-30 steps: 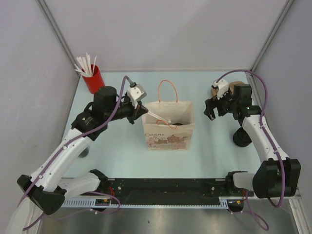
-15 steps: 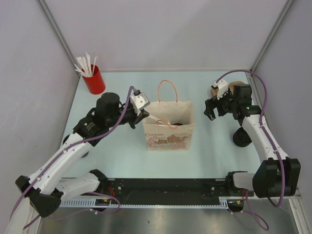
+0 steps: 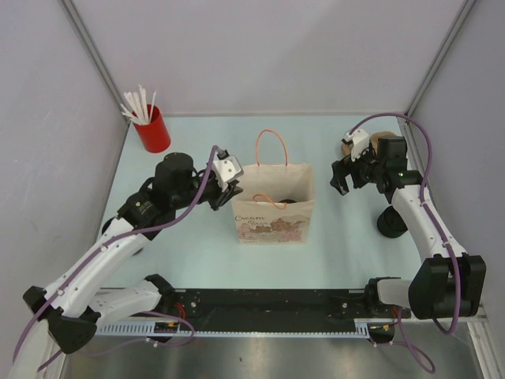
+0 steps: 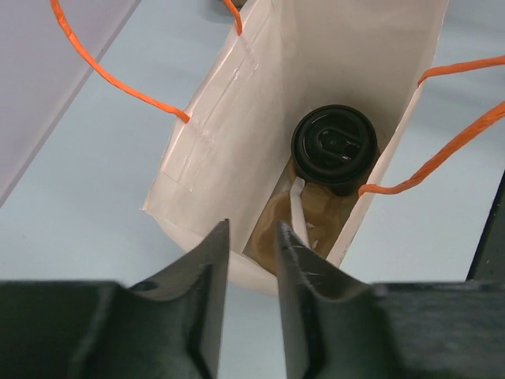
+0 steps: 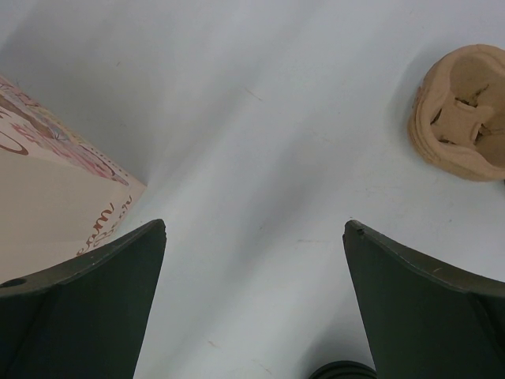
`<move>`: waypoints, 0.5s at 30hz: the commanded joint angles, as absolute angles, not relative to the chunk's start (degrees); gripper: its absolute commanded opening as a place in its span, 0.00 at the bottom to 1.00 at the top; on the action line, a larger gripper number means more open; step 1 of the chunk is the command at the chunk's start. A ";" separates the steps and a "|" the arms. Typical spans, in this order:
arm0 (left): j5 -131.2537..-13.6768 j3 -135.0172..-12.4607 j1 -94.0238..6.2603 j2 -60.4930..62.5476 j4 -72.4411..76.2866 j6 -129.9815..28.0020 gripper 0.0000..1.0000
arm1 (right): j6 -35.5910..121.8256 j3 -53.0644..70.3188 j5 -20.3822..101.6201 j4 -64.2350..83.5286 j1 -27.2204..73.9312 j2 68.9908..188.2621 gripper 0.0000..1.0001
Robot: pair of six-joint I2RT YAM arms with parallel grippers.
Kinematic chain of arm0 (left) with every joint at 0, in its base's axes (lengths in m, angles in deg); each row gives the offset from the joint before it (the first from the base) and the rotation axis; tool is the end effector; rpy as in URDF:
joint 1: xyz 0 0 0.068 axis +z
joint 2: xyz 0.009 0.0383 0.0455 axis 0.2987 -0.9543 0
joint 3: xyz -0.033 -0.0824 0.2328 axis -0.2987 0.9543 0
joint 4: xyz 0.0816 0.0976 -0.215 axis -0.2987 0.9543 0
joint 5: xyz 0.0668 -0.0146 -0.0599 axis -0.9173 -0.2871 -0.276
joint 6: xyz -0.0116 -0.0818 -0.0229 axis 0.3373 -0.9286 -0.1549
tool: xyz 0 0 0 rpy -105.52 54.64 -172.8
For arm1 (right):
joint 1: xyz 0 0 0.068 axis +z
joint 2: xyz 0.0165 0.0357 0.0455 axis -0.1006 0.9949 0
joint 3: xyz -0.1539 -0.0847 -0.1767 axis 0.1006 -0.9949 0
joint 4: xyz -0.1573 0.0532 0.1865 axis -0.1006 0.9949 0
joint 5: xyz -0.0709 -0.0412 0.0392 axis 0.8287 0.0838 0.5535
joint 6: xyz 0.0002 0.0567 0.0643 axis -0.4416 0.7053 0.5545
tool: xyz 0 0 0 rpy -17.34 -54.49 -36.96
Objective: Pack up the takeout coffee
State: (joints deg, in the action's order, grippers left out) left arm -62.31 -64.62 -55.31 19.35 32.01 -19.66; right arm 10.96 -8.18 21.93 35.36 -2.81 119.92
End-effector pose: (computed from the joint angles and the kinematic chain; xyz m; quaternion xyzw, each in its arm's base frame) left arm 0.1826 -0.1726 0.3439 0.4732 0.6737 -0.2182 0.5240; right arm 0.2942 0.0488 0.2548 -0.3093 0.8316 0.1223 0.4448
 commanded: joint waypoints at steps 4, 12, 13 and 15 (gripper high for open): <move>-60.60 -66.61 -55.88 21.06 32.68 -18.40 0.43 | 10.46 -8.21 22.16 35.42 -3.22 120.05 1.00; -65.25 -70.12 -54.39 21.94 33.12 -18.40 0.72 | 10.55 -8.21 21.72 35.51 -3.57 119.79 1.00; -65.69 -70.12 -54.04 22.20 33.03 -18.49 0.76 | 10.55 -8.21 21.72 35.51 -3.57 119.70 1.00; -66.40 -70.13 -52.98 22.47 32.42 -18.67 0.84 | 10.55 -8.21 21.54 35.59 -3.57 119.53 1.00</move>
